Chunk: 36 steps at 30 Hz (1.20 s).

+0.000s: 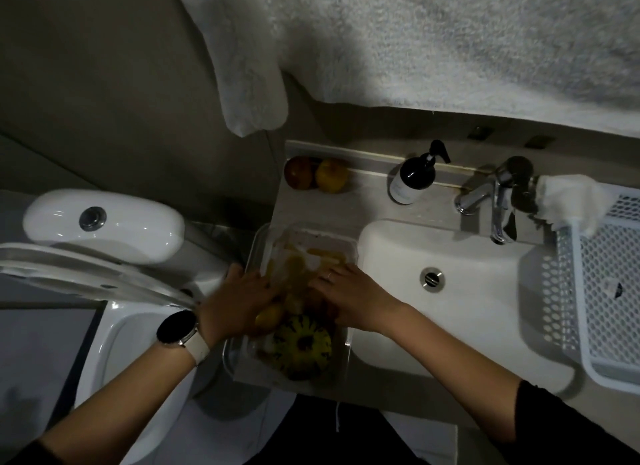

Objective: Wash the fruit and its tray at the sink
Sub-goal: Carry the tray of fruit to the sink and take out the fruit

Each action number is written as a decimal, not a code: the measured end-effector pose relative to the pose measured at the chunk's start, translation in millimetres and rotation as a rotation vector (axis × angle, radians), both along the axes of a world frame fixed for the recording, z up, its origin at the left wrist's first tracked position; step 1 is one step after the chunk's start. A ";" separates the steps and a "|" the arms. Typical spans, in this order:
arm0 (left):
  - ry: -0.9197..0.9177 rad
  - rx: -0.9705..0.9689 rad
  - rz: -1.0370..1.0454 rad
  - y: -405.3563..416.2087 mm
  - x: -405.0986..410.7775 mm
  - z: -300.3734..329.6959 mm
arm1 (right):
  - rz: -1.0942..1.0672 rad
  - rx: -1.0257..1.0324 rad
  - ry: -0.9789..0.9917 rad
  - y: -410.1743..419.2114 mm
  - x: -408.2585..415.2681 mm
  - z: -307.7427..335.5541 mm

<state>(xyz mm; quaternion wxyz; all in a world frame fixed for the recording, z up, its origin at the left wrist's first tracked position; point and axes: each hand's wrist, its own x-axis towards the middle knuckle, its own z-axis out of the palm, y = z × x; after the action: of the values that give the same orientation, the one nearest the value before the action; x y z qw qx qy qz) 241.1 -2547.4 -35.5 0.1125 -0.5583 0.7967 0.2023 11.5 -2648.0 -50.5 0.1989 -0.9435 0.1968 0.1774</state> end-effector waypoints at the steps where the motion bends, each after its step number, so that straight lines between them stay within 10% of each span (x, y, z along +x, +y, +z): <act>1: -0.002 -0.009 -0.011 -0.5 1.1 -1.1 | 0.005 -0.006 -0.002 -1.0 -0.3 -0.1; 8: -0.097 -0.004 0.069 -20.9 8.9 -0.9 | -0.133 -0.046 -0.160 -11.9 -3.0 8.4; 18: 0.351 -0.174 0.618 -113.1 26.1 22.5 | -0.694 0.189 -0.437 -79.5 28.2 32.4; 36: 0.371 -0.073 0.816 -148.8 8.7 -29.9 | -0.923 0.126 -0.338 -91.7 61.0 -16.3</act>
<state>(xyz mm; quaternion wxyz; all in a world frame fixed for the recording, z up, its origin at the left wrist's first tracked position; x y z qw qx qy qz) 249.8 -2696.2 -65.4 -0.1409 -0.7848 0.5245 0.2986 72.5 -2739.7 -66.8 0.3425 -0.7596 0.5480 -0.0729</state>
